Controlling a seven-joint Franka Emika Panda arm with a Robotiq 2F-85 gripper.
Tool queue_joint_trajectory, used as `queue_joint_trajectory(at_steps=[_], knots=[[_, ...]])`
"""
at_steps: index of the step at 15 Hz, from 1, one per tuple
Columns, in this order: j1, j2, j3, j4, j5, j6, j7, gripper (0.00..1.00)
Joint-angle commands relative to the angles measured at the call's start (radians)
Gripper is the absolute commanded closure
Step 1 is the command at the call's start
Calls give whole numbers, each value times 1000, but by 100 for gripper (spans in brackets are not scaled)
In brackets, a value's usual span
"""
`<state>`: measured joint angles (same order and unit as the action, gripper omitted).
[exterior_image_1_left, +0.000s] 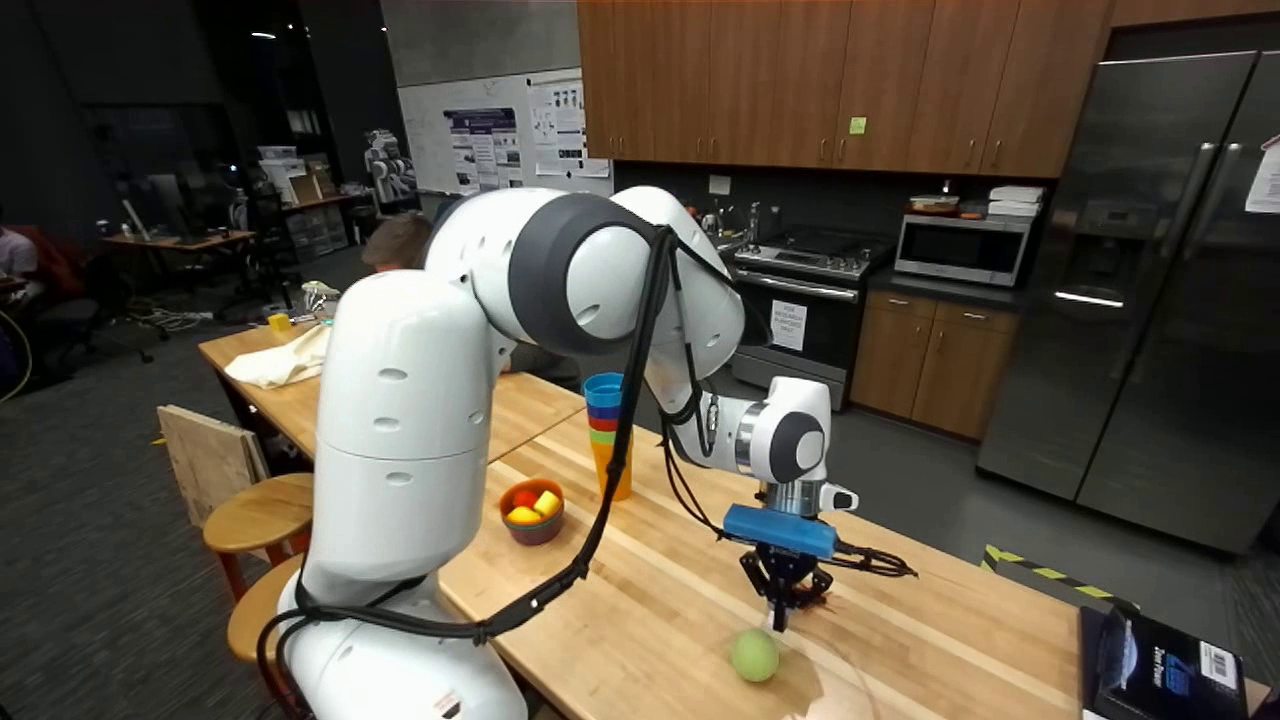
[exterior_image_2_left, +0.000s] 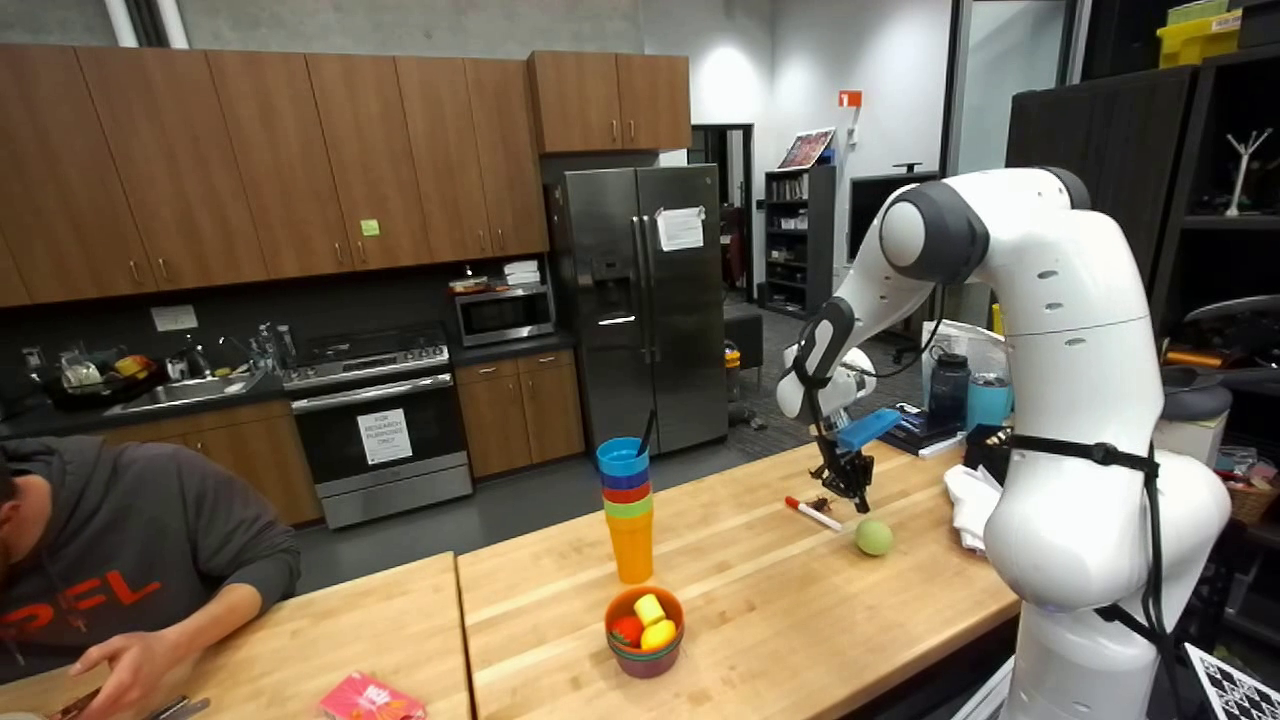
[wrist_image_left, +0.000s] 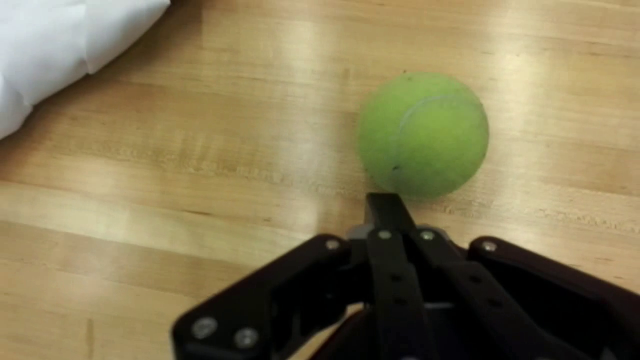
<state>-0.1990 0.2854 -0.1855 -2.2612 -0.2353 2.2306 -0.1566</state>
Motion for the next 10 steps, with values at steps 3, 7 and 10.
queue_joint_trajectory(at_steps=[3,7,10], knots=[[-37,-29,-68,27,-45,-6,24,100],[-65,-49,-122,-23,-128,-22,26,100],[-76,-64,-129,-63,-153,-57,2,100]])
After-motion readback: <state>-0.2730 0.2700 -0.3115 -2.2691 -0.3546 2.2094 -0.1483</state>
